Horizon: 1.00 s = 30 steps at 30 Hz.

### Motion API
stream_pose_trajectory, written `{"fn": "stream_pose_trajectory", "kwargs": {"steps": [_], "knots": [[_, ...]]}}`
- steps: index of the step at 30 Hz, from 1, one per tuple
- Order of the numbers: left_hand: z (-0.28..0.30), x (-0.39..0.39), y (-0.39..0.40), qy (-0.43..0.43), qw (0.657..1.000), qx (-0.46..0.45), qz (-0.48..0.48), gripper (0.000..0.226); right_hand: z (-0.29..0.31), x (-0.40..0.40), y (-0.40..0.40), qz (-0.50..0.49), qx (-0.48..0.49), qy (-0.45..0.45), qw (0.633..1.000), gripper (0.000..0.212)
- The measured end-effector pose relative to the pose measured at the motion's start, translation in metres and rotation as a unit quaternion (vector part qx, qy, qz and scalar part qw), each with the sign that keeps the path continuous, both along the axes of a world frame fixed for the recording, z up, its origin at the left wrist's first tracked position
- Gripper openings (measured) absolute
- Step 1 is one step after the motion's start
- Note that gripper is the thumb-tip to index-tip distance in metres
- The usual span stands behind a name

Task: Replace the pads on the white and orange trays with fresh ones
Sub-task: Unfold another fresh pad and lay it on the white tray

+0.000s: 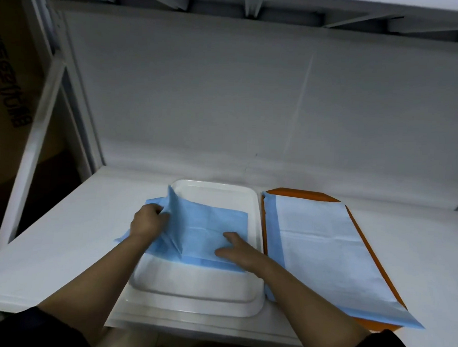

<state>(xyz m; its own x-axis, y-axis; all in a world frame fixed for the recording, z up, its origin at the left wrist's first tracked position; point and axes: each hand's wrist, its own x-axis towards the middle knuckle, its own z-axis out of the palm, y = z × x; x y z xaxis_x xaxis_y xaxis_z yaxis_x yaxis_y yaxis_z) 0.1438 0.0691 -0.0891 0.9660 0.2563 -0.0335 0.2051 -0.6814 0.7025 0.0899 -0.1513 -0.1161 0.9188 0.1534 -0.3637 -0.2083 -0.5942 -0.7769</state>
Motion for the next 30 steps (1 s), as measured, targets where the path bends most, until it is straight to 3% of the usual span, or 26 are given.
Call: {"fn": "stream_pose_trajectory", "kwargs": {"steps": [6, 9, 12, 16, 19, 22, 26, 30], "knots": [[0.044, -0.01, -0.073, -0.14, 0.985, -0.084, -0.059, 0.019, 0.033, 0.002, -0.009, -0.079, 0.16, -0.029, 0.984, 0.055], [0.062, -0.017, -0.116, -0.18, 0.972, -0.096, -0.113, 0.014, 0.058, 0.001, -0.022, -0.154, 0.278, -0.052, 0.947, 0.038], [0.072, -0.025, -0.157, -0.181, 0.963, -0.103, -0.17, 0.015, 0.081, 0.001, -0.048, -0.232, 0.374, -0.046, 0.897, 0.044], [0.076, -0.035, -0.205, -0.148, 0.945, -0.158, -0.246, 0.027, 0.102, -0.004, -0.087, -0.247, 0.354, -0.059, 0.9, 0.045], [0.076, -0.049, -0.238, -0.048, 0.909, -0.27, -0.314, 0.034, 0.102, -0.014, -0.127, -0.296, 0.318, -0.084, 0.897, 0.03], [0.065, -0.054, -0.236, 0.026, 0.88, -0.331, -0.34, 0.038, 0.093, -0.017, -0.151, -0.329, 0.313, -0.099, 0.885, 0.031], [0.038, -0.047, -0.227, 0.026, 0.917, -0.287, -0.277, 0.033, 0.074, -0.029, -0.189, -0.381, 0.291, -0.111, 0.871, 0.04], [0.011, -0.035, -0.201, 0.043, 0.962, -0.171, -0.209, 0.033, 0.051, -0.038, -0.209, -0.412, 0.239, -0.107, 0.873, 0.043]]}}
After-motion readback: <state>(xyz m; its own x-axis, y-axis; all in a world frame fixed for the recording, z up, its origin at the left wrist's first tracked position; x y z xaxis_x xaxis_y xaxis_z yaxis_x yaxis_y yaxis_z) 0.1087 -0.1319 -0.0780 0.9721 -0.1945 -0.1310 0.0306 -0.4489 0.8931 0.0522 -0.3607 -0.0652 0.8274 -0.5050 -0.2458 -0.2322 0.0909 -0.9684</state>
